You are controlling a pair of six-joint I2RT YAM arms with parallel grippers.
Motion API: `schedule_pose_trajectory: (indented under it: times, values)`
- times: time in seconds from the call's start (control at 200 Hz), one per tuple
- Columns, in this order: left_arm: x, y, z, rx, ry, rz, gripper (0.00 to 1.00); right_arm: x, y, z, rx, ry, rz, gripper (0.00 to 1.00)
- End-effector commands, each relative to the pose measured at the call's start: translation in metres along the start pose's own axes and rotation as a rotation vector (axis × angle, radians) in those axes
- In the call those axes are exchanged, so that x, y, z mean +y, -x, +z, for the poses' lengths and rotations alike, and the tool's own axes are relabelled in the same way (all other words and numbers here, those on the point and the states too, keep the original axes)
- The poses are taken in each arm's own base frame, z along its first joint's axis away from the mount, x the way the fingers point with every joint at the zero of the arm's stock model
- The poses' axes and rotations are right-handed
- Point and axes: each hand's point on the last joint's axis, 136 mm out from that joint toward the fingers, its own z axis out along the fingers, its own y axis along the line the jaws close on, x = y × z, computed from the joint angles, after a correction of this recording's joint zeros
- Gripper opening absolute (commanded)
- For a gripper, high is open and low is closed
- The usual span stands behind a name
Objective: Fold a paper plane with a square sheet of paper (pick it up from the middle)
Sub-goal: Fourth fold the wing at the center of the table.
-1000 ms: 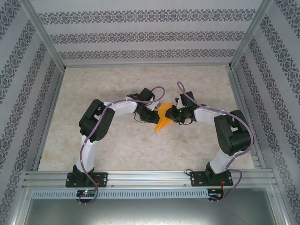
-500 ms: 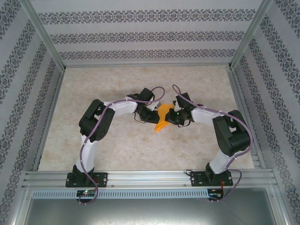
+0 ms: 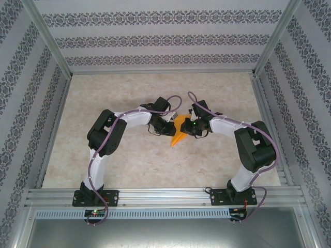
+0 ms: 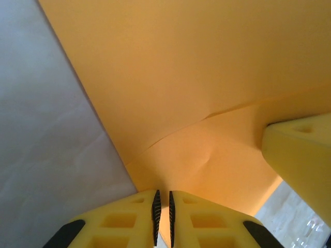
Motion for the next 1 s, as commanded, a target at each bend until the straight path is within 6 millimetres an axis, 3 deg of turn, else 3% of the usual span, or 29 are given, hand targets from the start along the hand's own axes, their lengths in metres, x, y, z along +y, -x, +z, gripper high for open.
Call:
schedule_pose_trajectory:
  times: [0.0,0.24,0.854,0.994]
  values:
    - [0.022,-0.022,0.014,0.087,0.047,-0.047,0.18,0.010,0.002,-0.004,-0.006,0.013,-0.020,0.18]
    - [0.022,-0.023,0.017,0.088,0.035,-0.053,0.18,0.008,-0.009,-0.003,0.008,0.009,-0.031,0.18]
    - [0.013,-0.018,0.013,0.078,0.003,-0.056,0.18,-0.020,-0.025,0.015,0.086,-0.157,-0.081,0.09]
    - [0.011,-0.019,0.013,0.081,-0.007,-0.058,0.18,-0.010,-0.021,0.013,0.059,-0.116,-0.074,0.10]
